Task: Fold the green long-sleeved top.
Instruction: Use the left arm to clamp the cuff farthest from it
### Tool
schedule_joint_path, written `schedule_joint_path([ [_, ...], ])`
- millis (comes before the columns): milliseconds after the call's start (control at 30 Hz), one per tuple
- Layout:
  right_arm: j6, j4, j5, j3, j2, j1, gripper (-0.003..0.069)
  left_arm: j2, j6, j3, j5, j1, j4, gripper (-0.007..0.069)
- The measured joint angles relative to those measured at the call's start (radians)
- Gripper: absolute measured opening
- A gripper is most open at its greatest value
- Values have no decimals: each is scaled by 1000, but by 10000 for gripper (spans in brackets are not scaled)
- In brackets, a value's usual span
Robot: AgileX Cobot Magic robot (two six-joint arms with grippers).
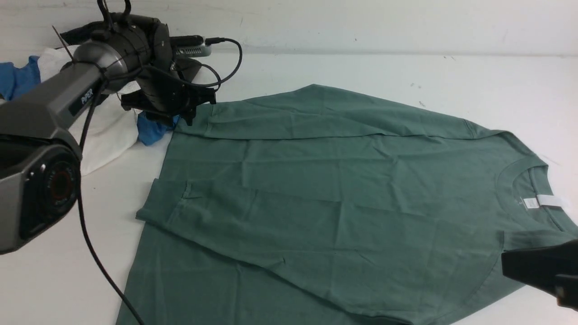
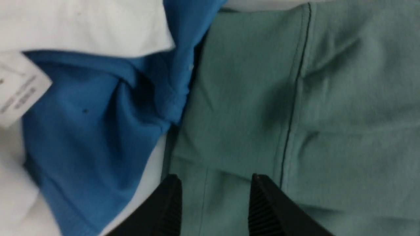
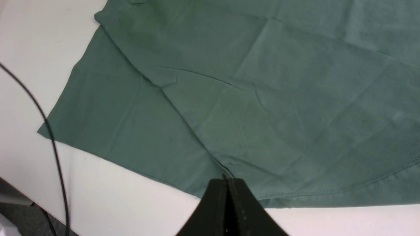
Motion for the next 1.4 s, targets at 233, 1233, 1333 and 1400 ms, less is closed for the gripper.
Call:
schedule_joint_path([
  [233, 0, 0, 0, 0, 0, 0, -7, 87, -28, -63, -20, 0, 33, 272],
  [1233, 0, -45, -7, 0, 0, 0, -7, 100, -54, -131, 33, 0, 87, 6],
  [1333, 0, -45, -7, 0, 0, 0, -7, 88, -22, -161, 97, 0, 61, 6],
  [1400, 0, -45, -8, 0, 0, 0, -7, 73, 14, -195, 151, 0, 27, 6],
])
